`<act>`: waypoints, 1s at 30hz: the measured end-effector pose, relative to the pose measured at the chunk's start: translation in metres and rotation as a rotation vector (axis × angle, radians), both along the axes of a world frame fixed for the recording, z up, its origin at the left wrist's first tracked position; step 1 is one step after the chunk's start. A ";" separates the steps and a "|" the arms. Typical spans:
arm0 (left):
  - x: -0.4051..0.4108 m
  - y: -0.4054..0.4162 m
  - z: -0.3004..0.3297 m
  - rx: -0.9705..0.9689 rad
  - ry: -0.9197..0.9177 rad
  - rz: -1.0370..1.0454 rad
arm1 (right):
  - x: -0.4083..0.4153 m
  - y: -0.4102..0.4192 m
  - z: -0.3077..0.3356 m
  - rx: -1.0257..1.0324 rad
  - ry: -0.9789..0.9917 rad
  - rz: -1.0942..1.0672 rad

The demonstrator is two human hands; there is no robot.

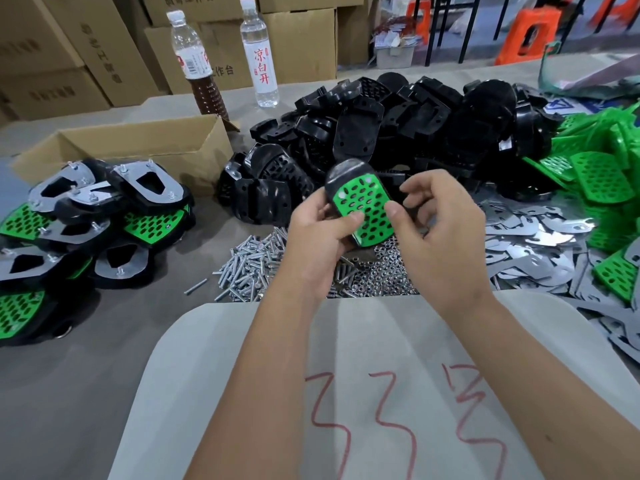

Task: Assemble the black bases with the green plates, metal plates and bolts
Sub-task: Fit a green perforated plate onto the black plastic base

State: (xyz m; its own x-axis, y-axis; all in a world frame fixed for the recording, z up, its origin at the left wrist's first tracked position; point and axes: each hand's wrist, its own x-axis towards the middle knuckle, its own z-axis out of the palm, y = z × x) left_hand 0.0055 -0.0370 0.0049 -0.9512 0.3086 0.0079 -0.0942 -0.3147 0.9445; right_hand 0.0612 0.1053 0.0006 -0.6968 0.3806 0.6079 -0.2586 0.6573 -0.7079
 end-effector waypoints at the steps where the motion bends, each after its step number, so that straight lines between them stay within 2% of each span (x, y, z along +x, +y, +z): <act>1: 0.002 0.002 -0.001 -0.034 0.015 -0.009 | 0.000 0.001 -0.001 -0.038 -0.045 -0.002; 4: 0.004 0.007 -0.003 -0.061 0.050 -0.012 | -0.001 0.003 -0.001 -0.177 -0.155 0.048; 12: 0.004 0.004 -0.002 0.069 -0.042 0.001 | 0.000 0.005 0.004 -0.267 -0.111 0.159; 22: 0.003 0.003 -0.002 0.109 -0.034 0.003 | 0.001 0.005 0.000 -0.234 -0.090 0.161; 24: 0.005 0.008 -0.003 0.071 0.051 0.112 | 0.001 0.003 0.000 -0.133 -0.015 0.087; 27: 0.008 0.017 -0.005 -0.147 0.309 0.346 | 0.002 -0.004 0.002 -0.006 0.097 0.036; 30: 0.012 0.022 -0.009 -0.275 0.514 0.417 | 0.001 -0.010 0.003 0.002 0.050 0.108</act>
